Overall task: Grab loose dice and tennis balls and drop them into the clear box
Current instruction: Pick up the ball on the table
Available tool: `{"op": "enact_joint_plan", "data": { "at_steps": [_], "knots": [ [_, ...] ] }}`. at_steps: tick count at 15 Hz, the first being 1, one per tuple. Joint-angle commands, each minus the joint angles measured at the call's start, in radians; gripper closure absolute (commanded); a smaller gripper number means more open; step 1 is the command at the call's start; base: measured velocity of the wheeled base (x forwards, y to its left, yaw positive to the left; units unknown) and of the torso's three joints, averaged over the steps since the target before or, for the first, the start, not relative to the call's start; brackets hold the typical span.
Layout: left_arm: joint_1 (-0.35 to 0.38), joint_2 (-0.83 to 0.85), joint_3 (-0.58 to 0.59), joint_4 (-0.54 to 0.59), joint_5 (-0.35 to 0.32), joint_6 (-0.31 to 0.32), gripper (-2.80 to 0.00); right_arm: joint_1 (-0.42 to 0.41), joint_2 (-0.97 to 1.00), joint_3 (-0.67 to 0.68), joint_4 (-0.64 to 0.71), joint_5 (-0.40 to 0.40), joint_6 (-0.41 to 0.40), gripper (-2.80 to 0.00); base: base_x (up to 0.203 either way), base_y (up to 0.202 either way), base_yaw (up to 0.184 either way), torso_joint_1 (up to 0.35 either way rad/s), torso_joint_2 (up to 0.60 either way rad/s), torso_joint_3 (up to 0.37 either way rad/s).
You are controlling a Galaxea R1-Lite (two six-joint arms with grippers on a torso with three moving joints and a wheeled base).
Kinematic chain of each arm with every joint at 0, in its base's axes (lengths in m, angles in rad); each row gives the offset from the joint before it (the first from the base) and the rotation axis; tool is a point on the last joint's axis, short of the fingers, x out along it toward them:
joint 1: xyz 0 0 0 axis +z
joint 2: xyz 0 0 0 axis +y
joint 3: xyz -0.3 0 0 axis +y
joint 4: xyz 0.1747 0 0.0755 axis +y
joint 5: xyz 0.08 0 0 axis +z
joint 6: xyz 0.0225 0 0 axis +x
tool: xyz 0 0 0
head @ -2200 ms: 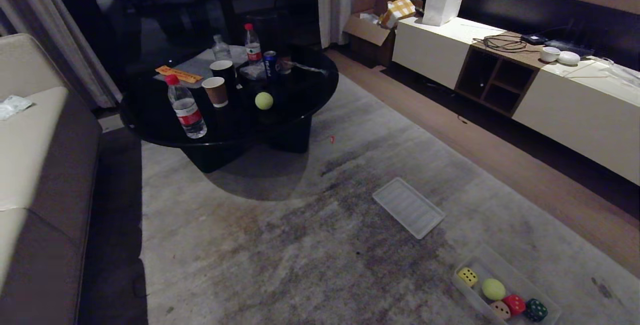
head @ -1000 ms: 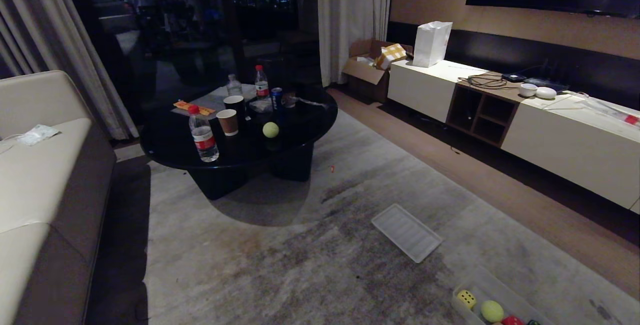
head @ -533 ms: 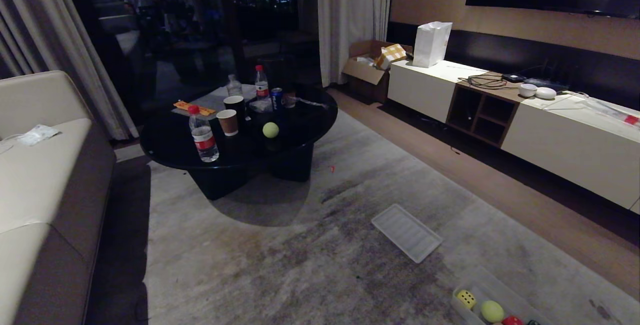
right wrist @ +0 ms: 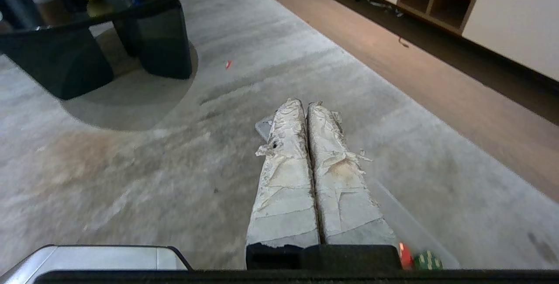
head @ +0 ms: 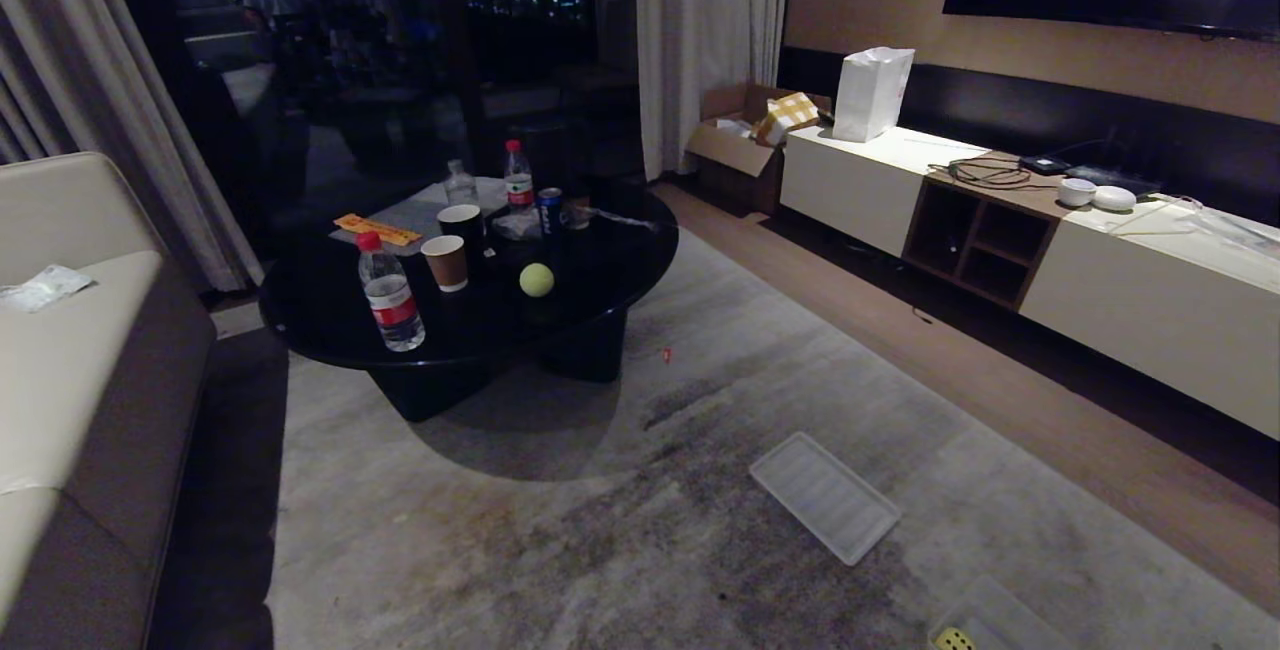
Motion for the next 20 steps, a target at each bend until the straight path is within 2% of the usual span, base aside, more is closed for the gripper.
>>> {"op": "enact_joint_plan", "data": {
  "at_steps": [1, 20],
  "knots": [
    [0.0, 0.002, 0.002, 0.0, 0.001, -0.002, 0.0, 0.0, 0.002, 0.0, 0.001, 0.001, 0.002, 0.0, 0.184, 0.0, 0.001, 0.002, 0.0, 0.004],
    [0.0, 0.002, 0.002, 0.0, 0.001, -0.002, 0.0, 0.0, 0.002, 0.0, 0.001, -0.001, 0.002, 0.0, 0.182, 0.0, -0.001, 0.002, 0.0, 0.001]
  ]
}}
